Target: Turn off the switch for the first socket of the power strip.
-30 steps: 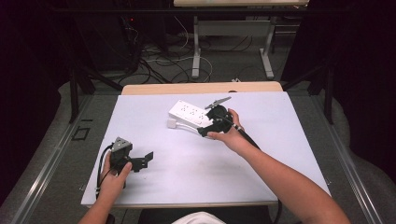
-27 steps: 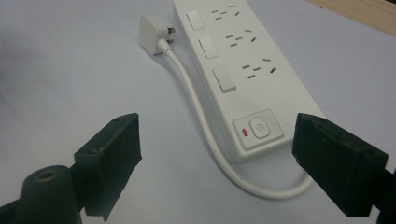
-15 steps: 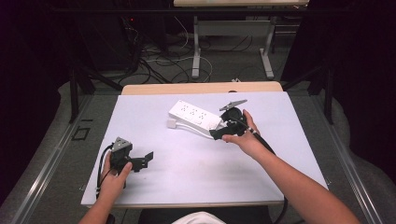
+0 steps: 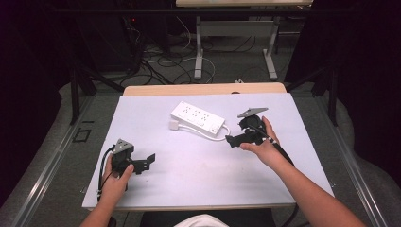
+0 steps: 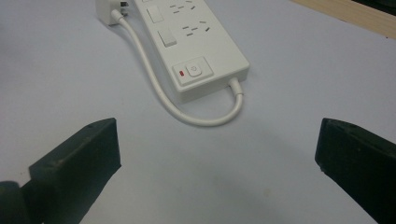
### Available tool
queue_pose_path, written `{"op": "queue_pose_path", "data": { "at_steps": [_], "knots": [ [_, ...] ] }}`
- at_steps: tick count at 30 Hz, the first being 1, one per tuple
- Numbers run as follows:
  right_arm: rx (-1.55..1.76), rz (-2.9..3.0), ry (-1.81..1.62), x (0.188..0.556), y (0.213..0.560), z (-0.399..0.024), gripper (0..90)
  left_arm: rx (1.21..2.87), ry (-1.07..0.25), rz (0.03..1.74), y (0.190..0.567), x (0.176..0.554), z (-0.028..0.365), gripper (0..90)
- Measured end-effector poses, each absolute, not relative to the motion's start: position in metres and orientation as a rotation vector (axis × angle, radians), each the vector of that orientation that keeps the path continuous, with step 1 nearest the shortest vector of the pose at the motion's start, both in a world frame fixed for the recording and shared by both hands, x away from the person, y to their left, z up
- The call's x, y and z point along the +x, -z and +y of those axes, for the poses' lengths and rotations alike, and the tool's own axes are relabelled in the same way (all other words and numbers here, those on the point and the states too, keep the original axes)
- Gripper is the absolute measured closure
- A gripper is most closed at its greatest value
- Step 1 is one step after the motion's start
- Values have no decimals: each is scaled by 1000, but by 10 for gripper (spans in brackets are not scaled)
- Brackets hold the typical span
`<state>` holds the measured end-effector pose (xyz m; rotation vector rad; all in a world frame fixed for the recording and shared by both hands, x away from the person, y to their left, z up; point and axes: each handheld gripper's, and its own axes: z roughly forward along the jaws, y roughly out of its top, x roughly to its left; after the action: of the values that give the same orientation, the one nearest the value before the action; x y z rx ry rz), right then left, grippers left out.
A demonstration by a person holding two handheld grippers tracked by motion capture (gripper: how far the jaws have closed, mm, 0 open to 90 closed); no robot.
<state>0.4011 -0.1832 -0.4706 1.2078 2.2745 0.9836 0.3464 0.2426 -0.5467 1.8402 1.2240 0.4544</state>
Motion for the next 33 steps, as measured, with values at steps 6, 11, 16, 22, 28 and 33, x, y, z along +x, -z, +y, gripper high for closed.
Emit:
{"op": "queue_pose_path", "data": {
  "at_steps": [6,11,16,22,28,33],
  "knots": [
    [1231,2257,-996,390,474,-199,0,1844,-455,1226,547,346,243,6],
    [1264,2237,-1018,383,475,-213,0,1845,-456,1226,547,346,242,6],
    [1271,2204,-1015,375,475,-227,0,1843,-458,1228,547,346,243,6],
    [1311,2155,-1051,364,476,-243,0,1845,-458,1229,547,346,243,6],
    [1349,2119,-1049,355,485,-259,0,1844,-462,1229,547,346,243,6],
    [1402,2095,-1044,350,496,-270,0,1844,-463,1231,547,346,243,6]
  ]
}}
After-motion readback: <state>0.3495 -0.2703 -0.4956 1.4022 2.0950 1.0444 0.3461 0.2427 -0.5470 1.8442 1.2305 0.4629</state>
